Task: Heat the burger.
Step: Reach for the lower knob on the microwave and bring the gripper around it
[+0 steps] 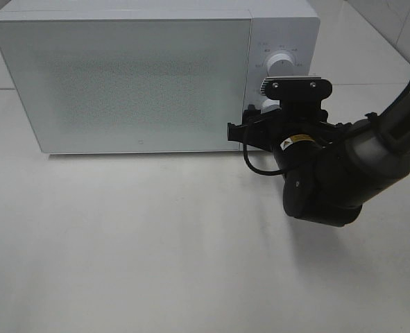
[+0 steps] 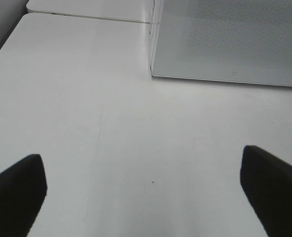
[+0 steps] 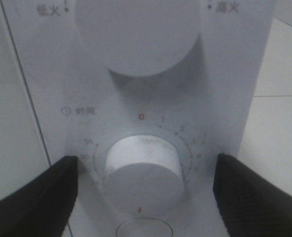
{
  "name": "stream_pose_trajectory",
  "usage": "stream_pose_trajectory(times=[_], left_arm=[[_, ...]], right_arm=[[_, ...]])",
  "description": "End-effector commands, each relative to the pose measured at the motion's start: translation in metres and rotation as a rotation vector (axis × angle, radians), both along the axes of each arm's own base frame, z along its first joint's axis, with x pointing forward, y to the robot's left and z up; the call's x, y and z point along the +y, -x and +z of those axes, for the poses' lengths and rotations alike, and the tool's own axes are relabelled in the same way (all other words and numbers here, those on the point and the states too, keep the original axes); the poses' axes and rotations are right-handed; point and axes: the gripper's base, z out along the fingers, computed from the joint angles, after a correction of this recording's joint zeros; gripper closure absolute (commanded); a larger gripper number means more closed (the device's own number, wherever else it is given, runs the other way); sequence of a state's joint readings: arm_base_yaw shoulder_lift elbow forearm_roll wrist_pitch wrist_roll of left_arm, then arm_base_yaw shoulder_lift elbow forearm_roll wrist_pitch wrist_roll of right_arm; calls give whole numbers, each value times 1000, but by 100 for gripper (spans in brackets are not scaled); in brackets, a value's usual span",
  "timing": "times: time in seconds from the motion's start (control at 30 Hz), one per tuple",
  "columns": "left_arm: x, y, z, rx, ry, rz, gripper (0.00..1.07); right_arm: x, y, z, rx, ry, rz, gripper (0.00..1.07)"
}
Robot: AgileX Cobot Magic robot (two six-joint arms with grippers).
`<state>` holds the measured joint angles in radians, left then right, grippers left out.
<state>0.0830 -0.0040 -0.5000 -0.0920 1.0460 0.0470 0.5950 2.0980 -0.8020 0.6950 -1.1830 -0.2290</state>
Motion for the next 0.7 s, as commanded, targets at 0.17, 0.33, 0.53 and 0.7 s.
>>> stream_pose_trajectory(times=[0.17, 0.33, 0.53, 0.7], left_arm=[[-1, 3, 0, -32, 4, -5, 4], [-1, 3, 0, -32, 4, -5, 4], [-1, 3, 0, -32, 4, -5, 4], [-1, 3, 0, -32, 4, -5, 4]], right_arm=[[-2, -12, 1, -29, 5, -17, 34], [-2, -12, 3, -35, 3, -19, 35], [-2, -11, 18, -66, 4, -14, 35], [0, -6, 22, -76, 2, -7, 35]])
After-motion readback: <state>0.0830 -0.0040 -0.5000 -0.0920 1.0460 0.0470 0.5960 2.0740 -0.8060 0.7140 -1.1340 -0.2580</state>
